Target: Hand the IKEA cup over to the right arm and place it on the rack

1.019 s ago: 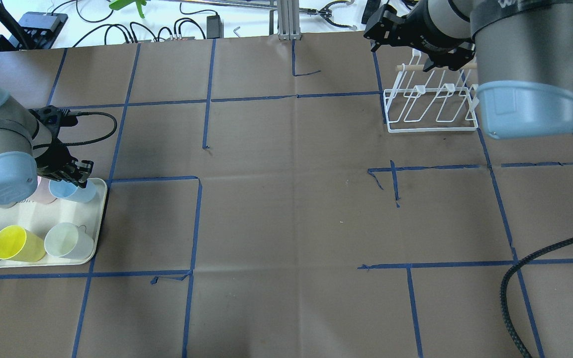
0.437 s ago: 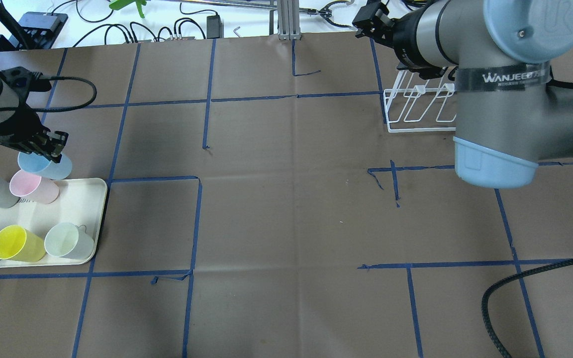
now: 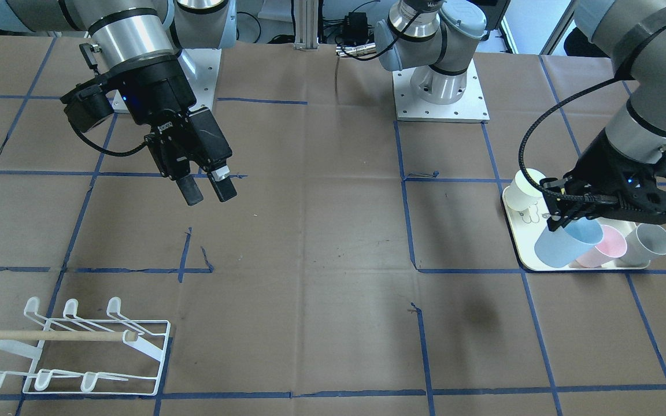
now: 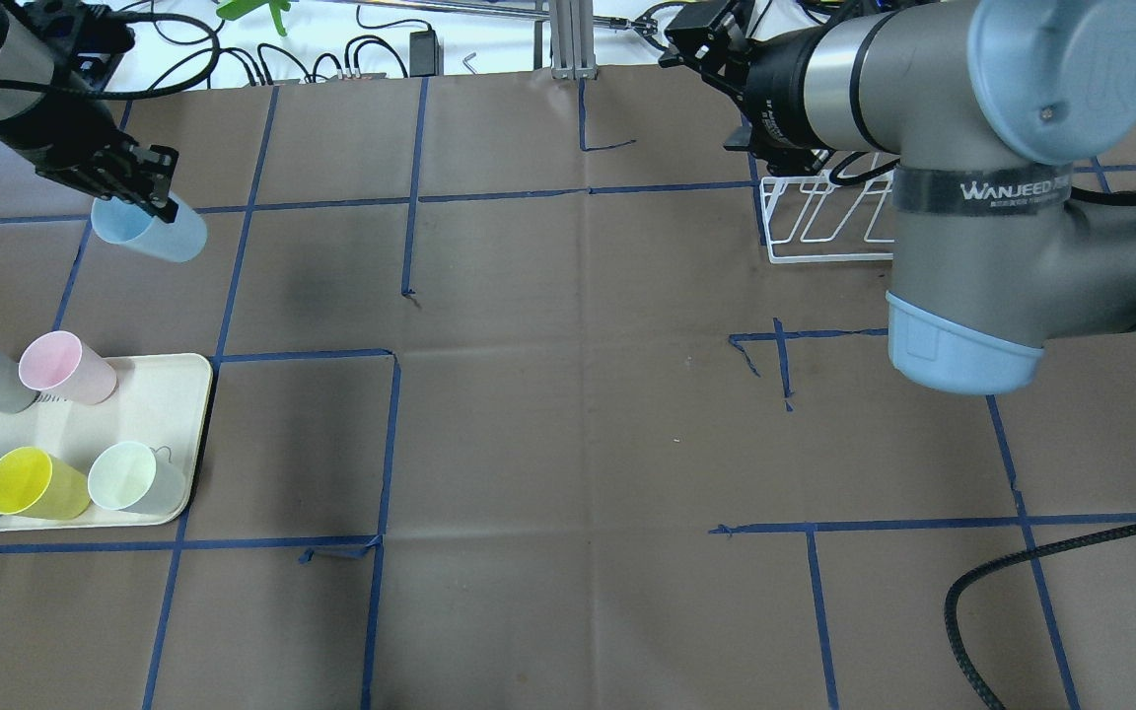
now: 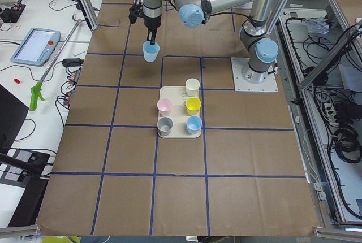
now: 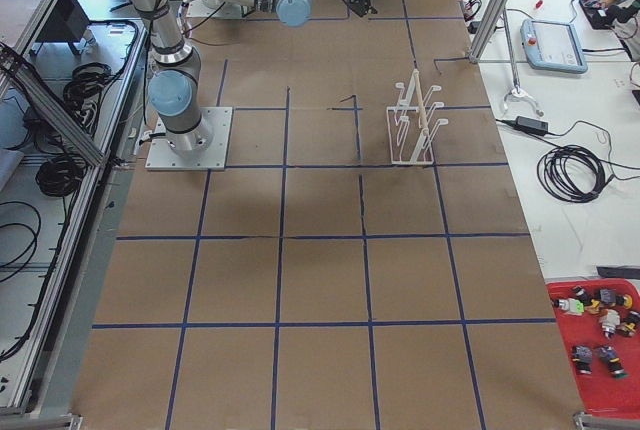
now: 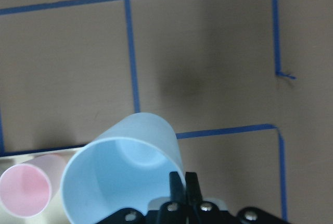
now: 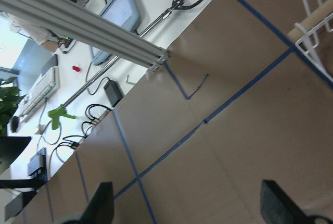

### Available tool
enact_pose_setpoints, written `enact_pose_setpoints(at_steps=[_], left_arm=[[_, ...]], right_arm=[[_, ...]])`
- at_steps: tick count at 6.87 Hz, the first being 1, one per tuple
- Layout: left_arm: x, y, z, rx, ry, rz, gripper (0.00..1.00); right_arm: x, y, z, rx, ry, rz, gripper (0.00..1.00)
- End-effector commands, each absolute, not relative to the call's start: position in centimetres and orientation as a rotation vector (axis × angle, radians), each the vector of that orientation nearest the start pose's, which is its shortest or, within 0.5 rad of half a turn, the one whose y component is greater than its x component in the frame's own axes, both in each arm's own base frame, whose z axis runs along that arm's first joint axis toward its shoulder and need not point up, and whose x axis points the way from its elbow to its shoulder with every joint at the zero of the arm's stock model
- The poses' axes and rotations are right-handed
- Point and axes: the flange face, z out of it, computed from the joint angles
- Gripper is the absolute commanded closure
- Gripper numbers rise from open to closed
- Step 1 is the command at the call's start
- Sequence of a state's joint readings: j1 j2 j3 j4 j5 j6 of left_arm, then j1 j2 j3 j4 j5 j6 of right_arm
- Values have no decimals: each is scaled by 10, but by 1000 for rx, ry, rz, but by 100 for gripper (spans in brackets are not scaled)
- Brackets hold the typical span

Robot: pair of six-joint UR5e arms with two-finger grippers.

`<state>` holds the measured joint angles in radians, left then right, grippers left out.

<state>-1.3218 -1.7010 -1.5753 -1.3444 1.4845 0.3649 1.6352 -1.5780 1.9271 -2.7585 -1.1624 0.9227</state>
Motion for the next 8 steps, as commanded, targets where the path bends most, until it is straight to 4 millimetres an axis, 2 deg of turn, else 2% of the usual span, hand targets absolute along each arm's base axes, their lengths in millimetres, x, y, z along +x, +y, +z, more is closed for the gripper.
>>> enact_pose_setpoints(at_steps=[1, 2, 3, 4, 5, 6, 7, 8], left_arm=[[-71, -569, 469, 263, 3338, -338, 100], [-85, -571, 480, 312, 3435, -476, 100], [-106, -569, 484, 411, 3548, -674, 100], [-119, -578, 484, 508, 3604, -875, 100], [-130, -574, 478, 611, 3628, -1078, 100], [-136, -565, 469, 695, 3569, -1255, 100], [-142, -556, 453, 728, 3534, -1405, 100], [-145, -544, 441, 698, 3512, -1557, 100]], right_arm=[[210, -470, 454, 820, 2004, -671, 0], [209, -461, 447, 875, 1929, -661, 0], [208, -454, 443, 930, 1850, -650, 0], [208, -446, 433, 1002, 1788, -605, 0], [206, -430, 418, 1043, 1752, -581, 0], [204, -414, 404, 1048, 1694, -605, 0], [204, -403, 393, 1101, 1648, -559, 0], [203, -401, 386, 1134, 1651, -535, 0]])
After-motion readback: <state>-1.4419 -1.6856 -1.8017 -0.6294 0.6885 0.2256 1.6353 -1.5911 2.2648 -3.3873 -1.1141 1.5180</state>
